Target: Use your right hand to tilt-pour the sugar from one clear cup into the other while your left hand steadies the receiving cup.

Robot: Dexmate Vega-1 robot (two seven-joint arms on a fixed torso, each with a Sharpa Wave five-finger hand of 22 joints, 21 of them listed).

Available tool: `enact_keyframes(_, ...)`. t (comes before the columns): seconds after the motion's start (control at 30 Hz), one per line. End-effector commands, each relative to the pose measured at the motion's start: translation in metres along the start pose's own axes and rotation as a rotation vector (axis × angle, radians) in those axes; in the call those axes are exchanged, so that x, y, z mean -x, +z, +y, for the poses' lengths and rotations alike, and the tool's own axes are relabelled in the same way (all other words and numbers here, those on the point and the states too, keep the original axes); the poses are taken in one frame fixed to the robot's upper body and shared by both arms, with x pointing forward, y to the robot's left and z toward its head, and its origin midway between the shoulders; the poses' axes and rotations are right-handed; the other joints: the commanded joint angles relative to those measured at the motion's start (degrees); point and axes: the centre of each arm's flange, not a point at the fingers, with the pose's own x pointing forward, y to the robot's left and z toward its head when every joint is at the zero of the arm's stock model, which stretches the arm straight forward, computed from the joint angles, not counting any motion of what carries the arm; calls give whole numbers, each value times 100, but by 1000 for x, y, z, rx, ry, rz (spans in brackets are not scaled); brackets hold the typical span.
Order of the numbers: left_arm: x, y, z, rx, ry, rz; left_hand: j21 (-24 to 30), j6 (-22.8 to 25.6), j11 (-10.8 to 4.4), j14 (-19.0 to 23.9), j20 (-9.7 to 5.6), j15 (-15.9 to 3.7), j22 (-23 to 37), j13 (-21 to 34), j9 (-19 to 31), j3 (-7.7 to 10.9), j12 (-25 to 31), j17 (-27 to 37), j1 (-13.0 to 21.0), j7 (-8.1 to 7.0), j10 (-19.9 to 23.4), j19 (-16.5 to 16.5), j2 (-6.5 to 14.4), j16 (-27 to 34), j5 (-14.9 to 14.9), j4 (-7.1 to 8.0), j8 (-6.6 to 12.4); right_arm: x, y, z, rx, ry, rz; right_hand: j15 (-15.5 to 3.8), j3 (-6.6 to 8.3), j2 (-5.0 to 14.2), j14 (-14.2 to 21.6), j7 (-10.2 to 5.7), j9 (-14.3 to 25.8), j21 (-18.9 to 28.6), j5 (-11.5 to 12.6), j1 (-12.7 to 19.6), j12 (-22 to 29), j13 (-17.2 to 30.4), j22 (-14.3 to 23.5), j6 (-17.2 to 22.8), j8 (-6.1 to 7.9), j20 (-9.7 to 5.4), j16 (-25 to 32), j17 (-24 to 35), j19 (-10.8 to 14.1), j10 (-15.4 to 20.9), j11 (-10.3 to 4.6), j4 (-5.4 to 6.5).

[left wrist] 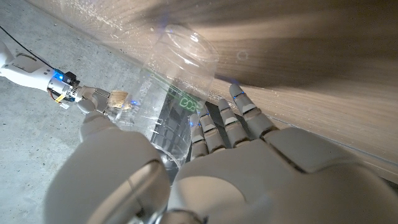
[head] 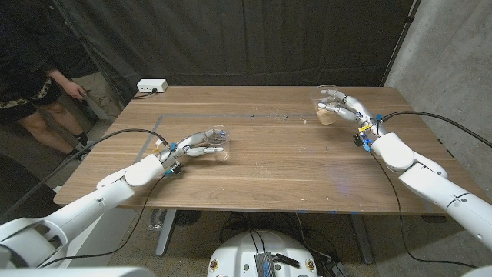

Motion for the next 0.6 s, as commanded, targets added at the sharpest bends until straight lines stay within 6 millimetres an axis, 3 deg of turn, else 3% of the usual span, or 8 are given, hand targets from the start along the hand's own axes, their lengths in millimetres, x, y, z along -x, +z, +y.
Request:
enact_keyframes(0.03, -11, 2, -5, 15, -8, -26, 4, 89, -14, 107, -7, -620, 15, 13, 32, -43, 54, 27, 92, 16, 113, 63, 30, 49, 64, -19, 46, 2, -1, -2, 1, 0, 5, -1052, -27, 68, 68, 6, -3, 28, -14, 39, 37, 27, 11, 70, -5, -688, -23, 34, 38, 34, -34, 11)
enact_keyframes(0.6, -13, 1, -10, 30, -2, -27, 33, 315, -53, 360, -82, -662, 22, 34, 41, 4, 169, 57, 347, 10, 267, 139, 220, 108, 145, -73, 149, 0, -3, -2, -3, -3, 13, -1052, -33, 76, 77, 6, -3, 32, -19, 36, 46, 39, 10, 75, -19, -686, -40, 56, 36, 33, -48, 14)
